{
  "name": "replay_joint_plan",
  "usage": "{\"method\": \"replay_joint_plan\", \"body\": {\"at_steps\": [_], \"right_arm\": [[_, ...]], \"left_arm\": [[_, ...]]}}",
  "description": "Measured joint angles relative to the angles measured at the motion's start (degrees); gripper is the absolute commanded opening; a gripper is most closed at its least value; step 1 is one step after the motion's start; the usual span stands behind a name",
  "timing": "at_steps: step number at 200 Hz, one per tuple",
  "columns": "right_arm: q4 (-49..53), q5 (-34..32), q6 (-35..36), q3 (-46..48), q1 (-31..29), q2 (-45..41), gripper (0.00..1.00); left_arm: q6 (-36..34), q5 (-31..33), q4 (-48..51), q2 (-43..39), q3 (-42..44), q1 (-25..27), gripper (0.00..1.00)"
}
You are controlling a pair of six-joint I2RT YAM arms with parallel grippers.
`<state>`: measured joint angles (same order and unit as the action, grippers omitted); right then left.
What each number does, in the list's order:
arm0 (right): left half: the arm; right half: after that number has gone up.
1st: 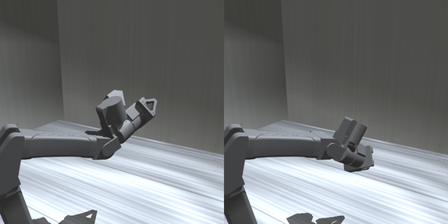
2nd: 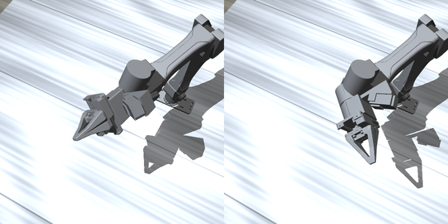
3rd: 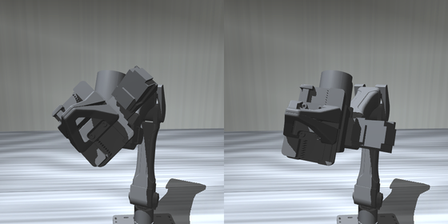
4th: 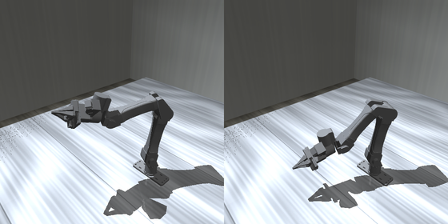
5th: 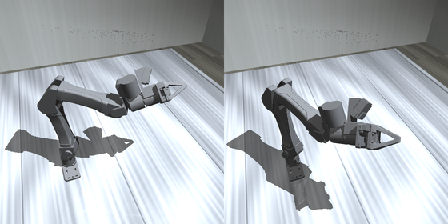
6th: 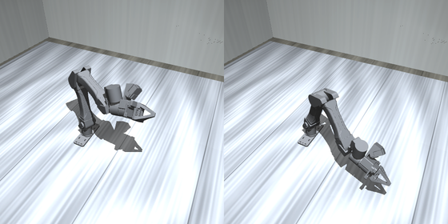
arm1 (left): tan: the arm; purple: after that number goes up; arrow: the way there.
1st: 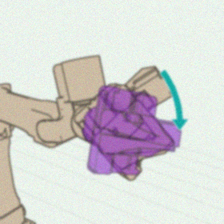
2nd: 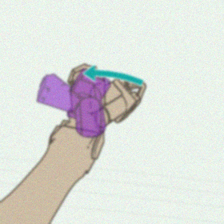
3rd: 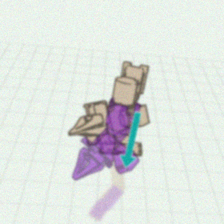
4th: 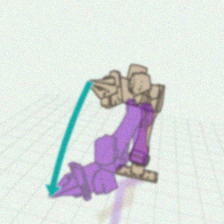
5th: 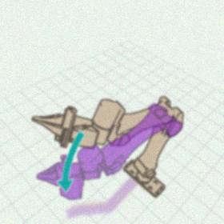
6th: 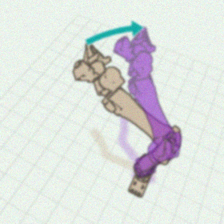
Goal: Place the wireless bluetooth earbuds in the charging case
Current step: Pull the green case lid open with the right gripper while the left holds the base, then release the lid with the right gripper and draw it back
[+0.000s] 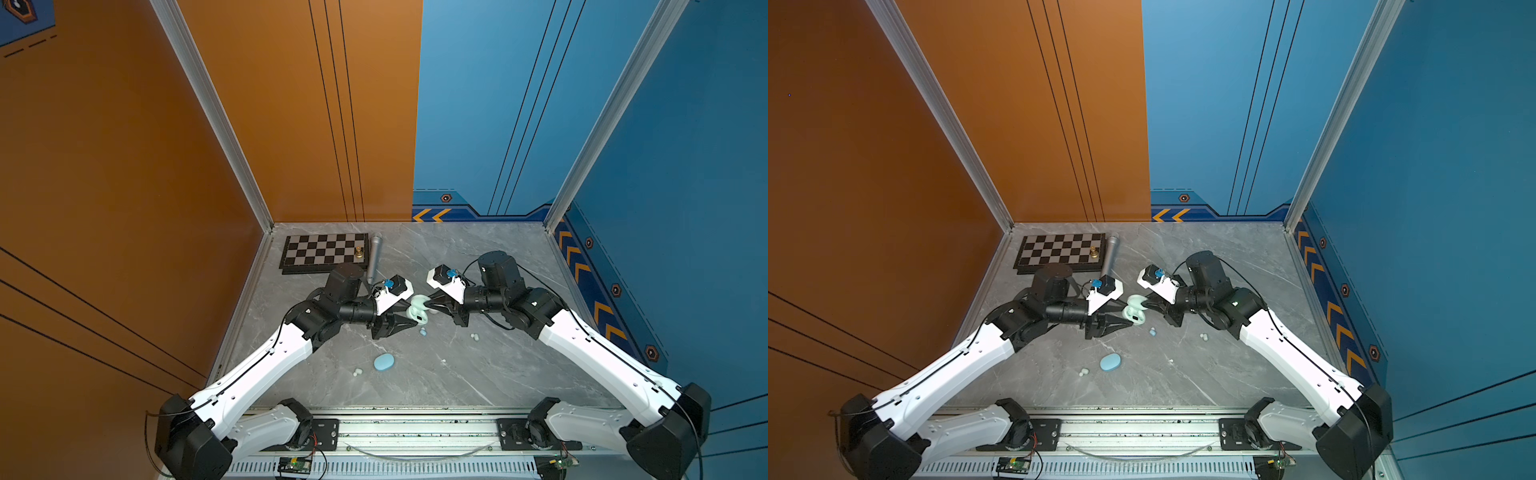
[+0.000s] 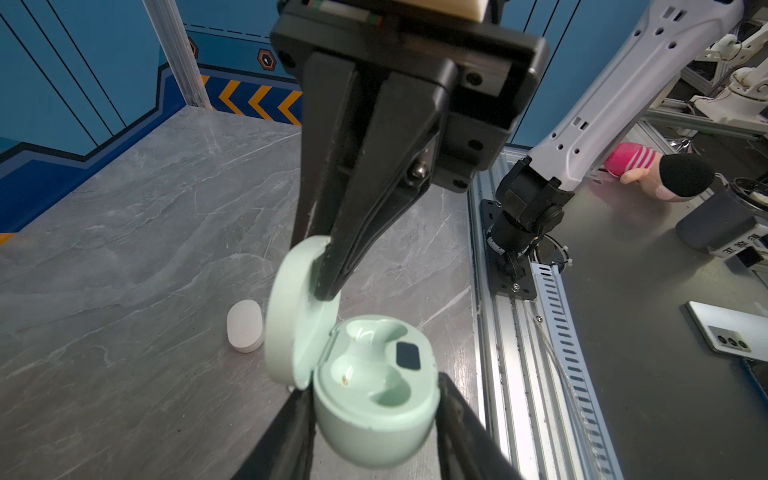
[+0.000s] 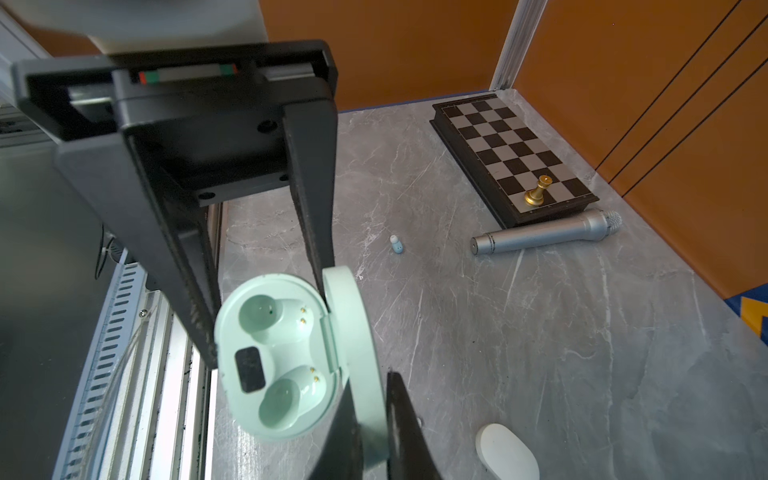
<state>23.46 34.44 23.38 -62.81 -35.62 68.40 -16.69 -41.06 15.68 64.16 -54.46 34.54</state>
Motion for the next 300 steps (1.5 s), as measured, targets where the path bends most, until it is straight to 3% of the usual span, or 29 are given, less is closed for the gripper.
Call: {"method": "replay_joint_plan", "body": {"at_steps": [47,116,158,254,276,300], "right_arm": [[0.1,-4.5,3.5,0.0,-0.8,-1.1,0.06],[0.6,-7.1,5.4,0.0,-2.6,-1.2,0.05],[0.6,-7.7,5.4,0.0,-2.6,-1.8,0.06],[0.6,-8.0,4.9,0.0,-3.1,-2.1,0.07],[0.6,-8.3,3.8,0.0,-3.1,-2.1,0.15],[0.4,-8.7,3.1,0.0,-3.1,-2.2,0.29]], "left_arm": [[0.0,2.6,-0.2,-0.4,-2.0,0.0,0.52],[-1.2,4.7,-2.1,1.6,-9.0,0.5,0.47],[-3.6,4.9,-0.7,3.5,-9.0,1.6,0.39],[-6.6,4.9,0.5,5.6,-9.0,2.3,0.08],[-7.5,5.3,0.4,5.8,-9.2,2.3,0.0],[-7.5,6.0,0.5,5.9,-9.4,2.3,0.0]]}}
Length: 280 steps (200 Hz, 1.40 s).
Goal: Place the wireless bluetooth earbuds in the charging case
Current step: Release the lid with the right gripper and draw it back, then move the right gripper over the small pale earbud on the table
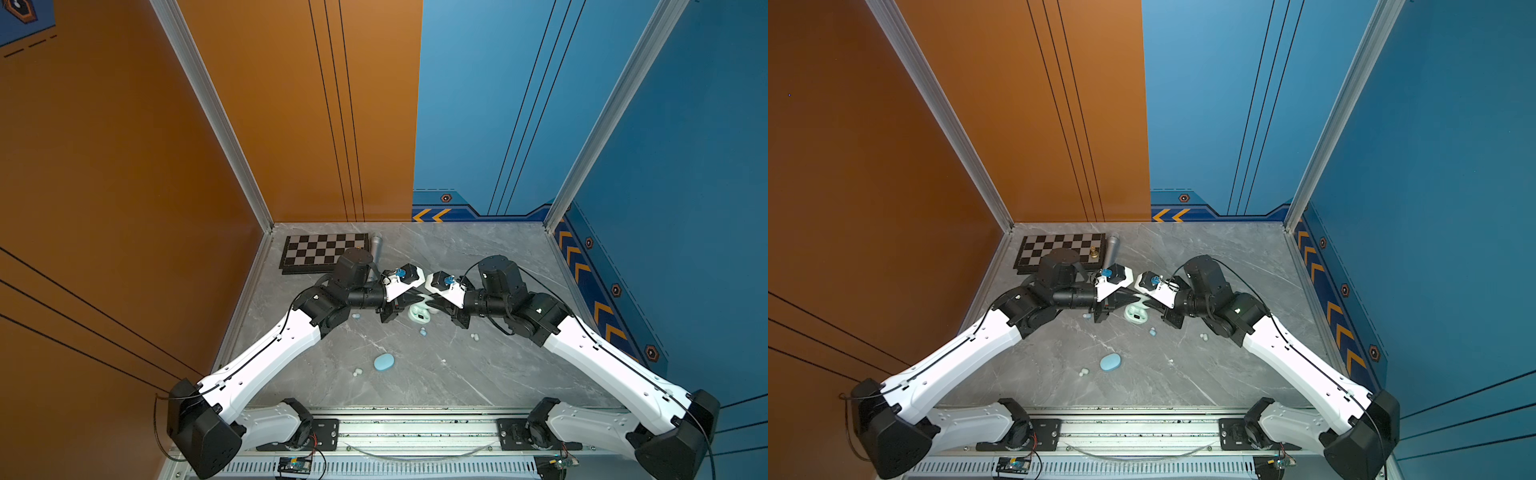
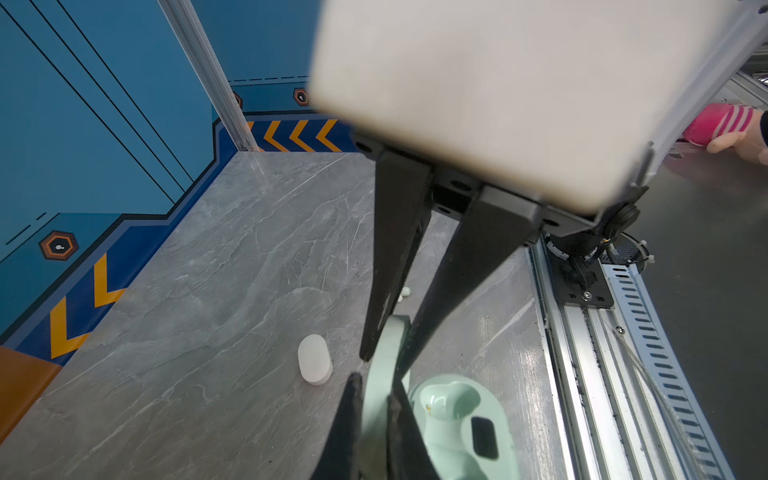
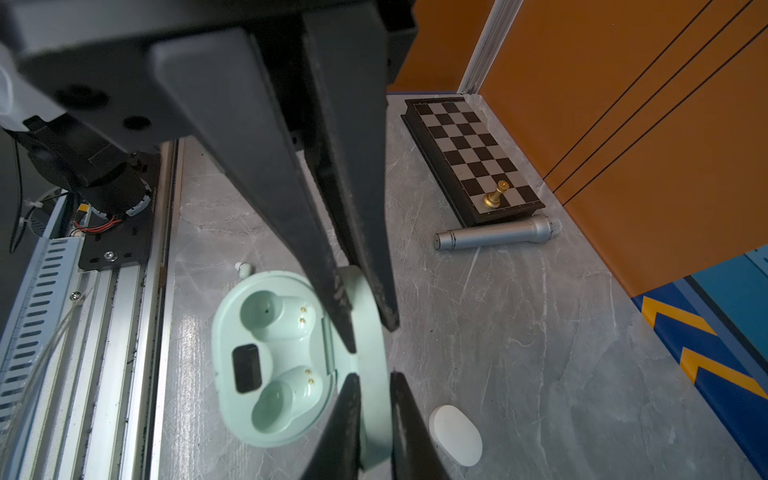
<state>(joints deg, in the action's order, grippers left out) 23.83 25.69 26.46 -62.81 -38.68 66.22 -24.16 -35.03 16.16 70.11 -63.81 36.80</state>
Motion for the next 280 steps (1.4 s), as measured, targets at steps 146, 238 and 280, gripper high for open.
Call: {"method": "replay_joint_plan", "body": {"at_steps": [146,238,280], "right_arm": [[6.6,-14.7,-60.0,1.4,19.9,-6.0,0.55],[18.9,-24.7,-126.8,13.8,16.4,-0.5,0.56],[15.1,-26.0,-140.7,15.5,8.1,5.7,0.6]], "left_arm": [[7.8,8.0,-10.6,-3.2,6.5,-3.2,0.0],[6.1,8.2,-13.7,-5.0,11.1,-3.1,0.0],[4.7,8.2,-14.3,-8.3,13.1,-3.0,0.0]]}}
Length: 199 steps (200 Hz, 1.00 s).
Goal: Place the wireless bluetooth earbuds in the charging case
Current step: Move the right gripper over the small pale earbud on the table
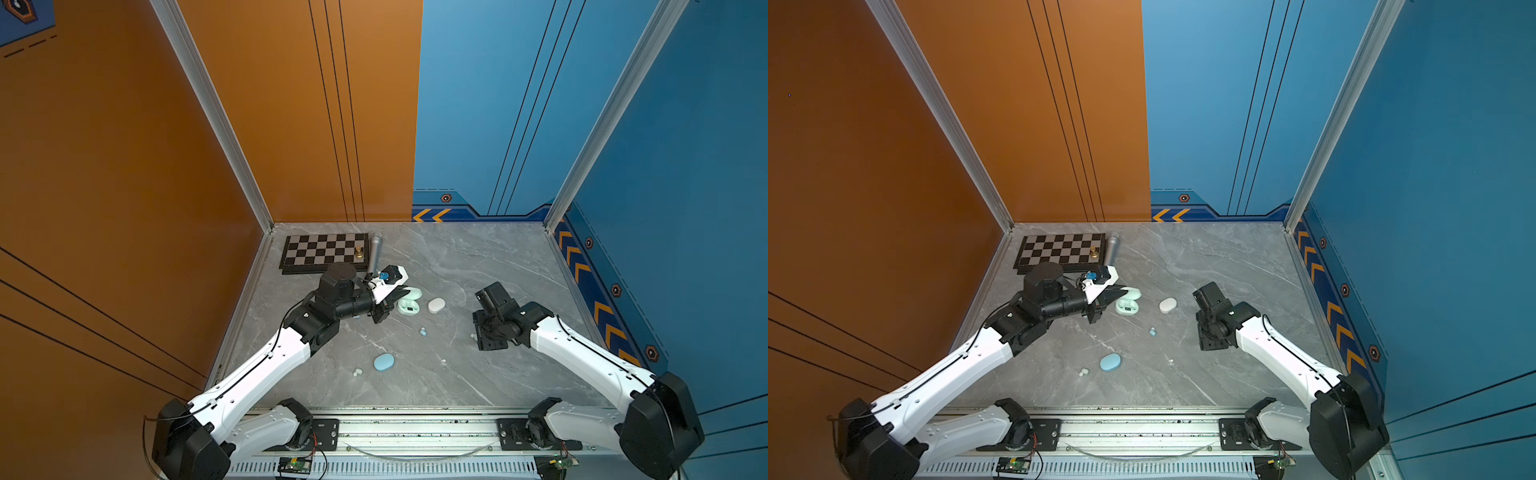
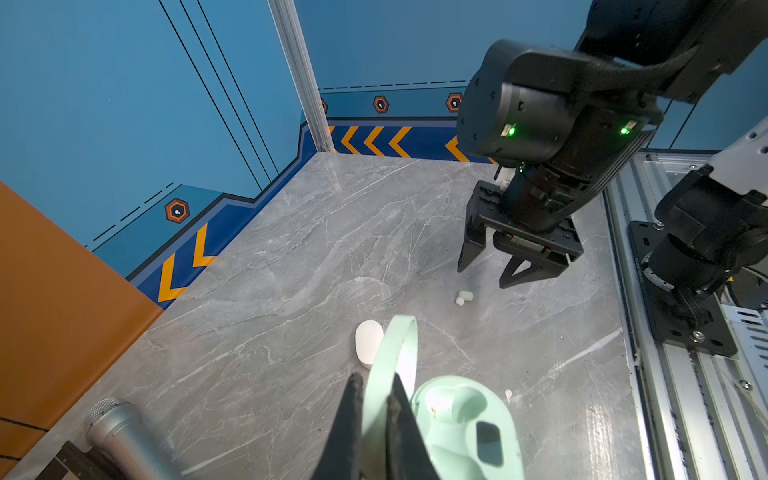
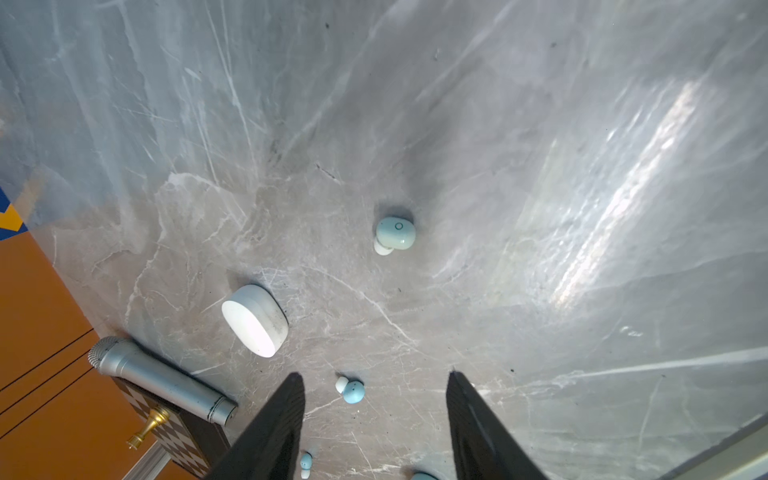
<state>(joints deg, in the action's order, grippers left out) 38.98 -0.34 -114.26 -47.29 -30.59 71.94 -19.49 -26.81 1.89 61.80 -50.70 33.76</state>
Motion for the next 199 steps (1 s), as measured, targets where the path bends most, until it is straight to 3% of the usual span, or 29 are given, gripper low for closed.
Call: {"method": "replay_joint_plan", "body": {"at_steps": [95,199], "right_arm": [[-11.8,-0.1,-4.8,1.8,1.5,11.9,0.61],[-14.2,2.6,-0.7,3.3,9.8,13.7,0.6]], "left_arm": [[-2.6,0.3,2.4,-3.7,1.2,0.0,0.0],[-2.8,1.4,4.2,-1.1,0.3,0.0,0.0]]}}
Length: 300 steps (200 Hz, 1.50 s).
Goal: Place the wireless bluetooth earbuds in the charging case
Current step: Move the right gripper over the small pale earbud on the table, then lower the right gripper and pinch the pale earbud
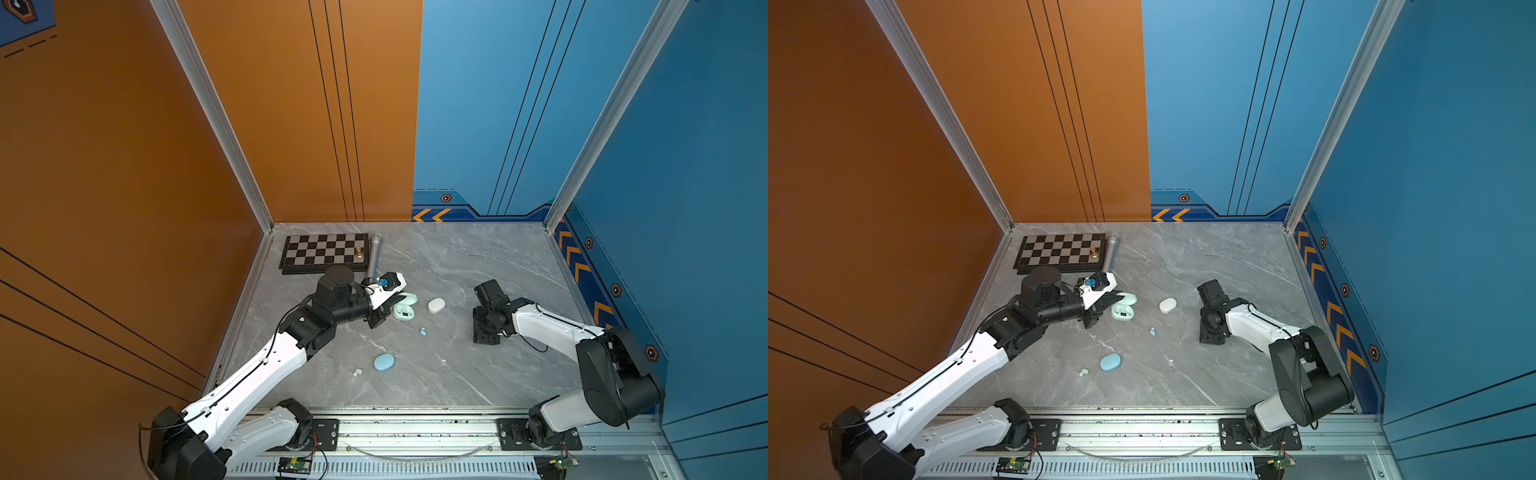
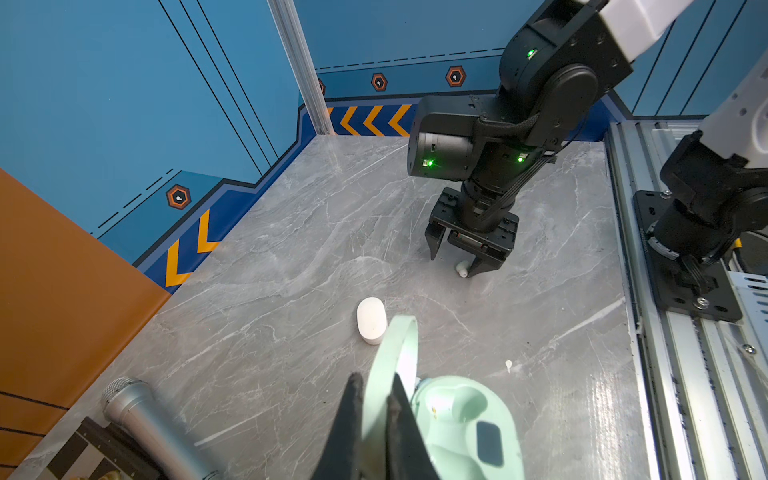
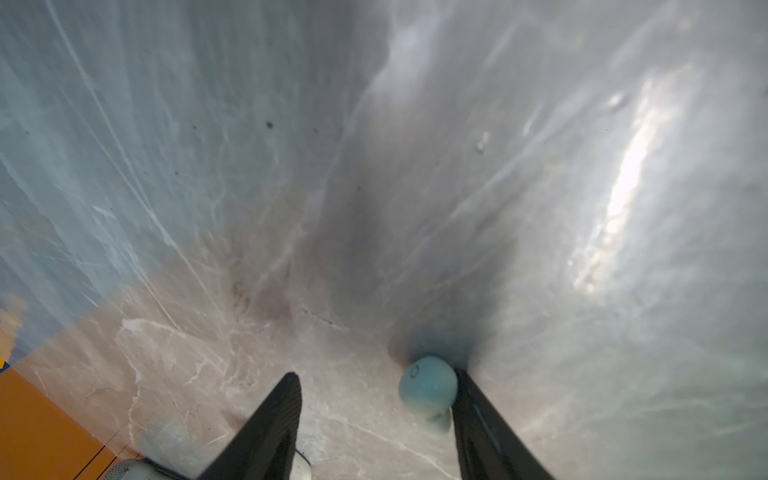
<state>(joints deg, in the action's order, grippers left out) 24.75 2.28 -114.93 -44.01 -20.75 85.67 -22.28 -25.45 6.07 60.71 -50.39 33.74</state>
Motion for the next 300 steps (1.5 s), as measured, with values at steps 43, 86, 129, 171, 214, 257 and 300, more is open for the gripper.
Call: {"method": "replay_joint_plan", "body": {"at_steps": [43,86,129,171,214,257,300], "right_arm": [[0.1,0.6,5.6,-0.4,3.3,0.4,0.59],[0.2,1.2,12.9,-3.8,5.2,3.9,0.55],[3.1,2.5,25.6,-8.0,6.9,5.6,0.6],[12.1,2.5,55.5,-20.6,6.3,5.9,0.64],[18.5,3.5,92.1,-28.3,-2.6,8.8,0.65],[24.6,-0.9,119.3,-26.9,-11.1,14.7,0.63],[26.9,-4.3,133.8,-25.0,-9.6,14.8,0.62]], "left_arm": [[0.0,0.0,0.2,1.2,-0.8,0.0,0.0],[0.0,0.3,0.2,2.3,-1.5,0.0,0.0],[0.0,0.6,0.4,2.8,-1.9,0.1,0.0],[0.0,0.8,0.6,2.7,-1.9,0.1,0.0],[0.2,0.9,0.7,2.7,-1.9,0.1,0.0],[1.3,1.7,0.7,2.7,-1.9,0.5,0.0],[2.0,2.1,1.1,2.7,-2.3,0.9,0.0]]}}
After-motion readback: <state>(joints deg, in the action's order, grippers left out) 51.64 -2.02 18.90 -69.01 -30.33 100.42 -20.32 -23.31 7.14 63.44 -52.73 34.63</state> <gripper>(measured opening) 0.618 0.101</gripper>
